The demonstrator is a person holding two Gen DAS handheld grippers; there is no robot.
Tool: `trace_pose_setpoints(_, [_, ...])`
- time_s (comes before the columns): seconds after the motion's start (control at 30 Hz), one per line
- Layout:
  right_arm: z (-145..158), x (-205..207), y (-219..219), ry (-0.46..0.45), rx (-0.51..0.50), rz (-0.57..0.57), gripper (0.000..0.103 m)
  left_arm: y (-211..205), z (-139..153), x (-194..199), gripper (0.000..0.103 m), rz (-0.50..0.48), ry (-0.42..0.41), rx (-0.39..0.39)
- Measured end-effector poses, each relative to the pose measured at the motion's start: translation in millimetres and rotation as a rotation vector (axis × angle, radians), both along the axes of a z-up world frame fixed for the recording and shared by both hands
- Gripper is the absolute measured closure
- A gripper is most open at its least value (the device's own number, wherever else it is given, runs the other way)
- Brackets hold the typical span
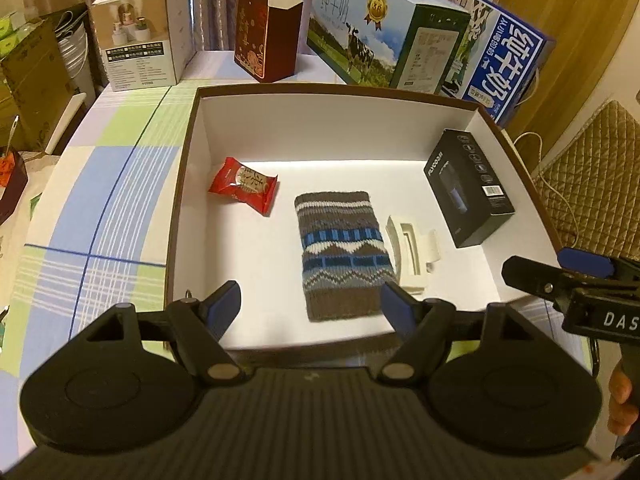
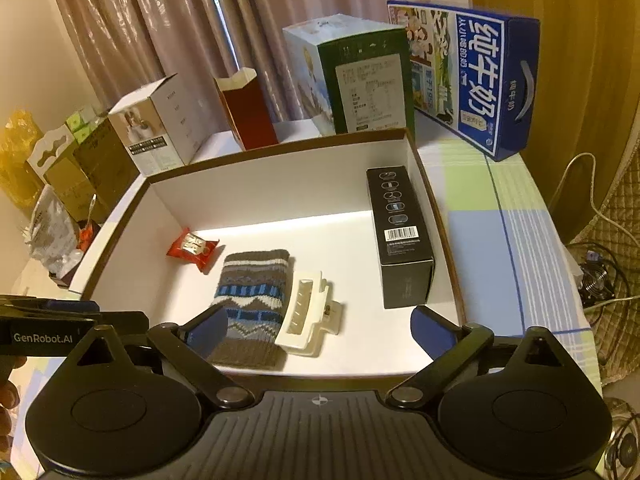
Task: Organize objects
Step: 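Withdraw both tools from the brown box toward the remaining items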
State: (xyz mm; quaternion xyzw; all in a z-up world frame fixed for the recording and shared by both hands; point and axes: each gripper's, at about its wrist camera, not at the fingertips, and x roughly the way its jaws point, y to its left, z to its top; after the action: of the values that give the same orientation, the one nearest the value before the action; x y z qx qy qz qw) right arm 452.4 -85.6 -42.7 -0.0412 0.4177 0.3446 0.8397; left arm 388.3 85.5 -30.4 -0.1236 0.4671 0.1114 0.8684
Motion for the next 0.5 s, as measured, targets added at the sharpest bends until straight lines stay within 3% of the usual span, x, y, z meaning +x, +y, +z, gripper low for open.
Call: trace_pose_setpoints(0.5, [24.3, -44.6, -31.1, -0.014, 0.032, 0.017, 0.005, -30.7, 25.0, -50.6, 0.029, 0.017, -0.027, 0.001])
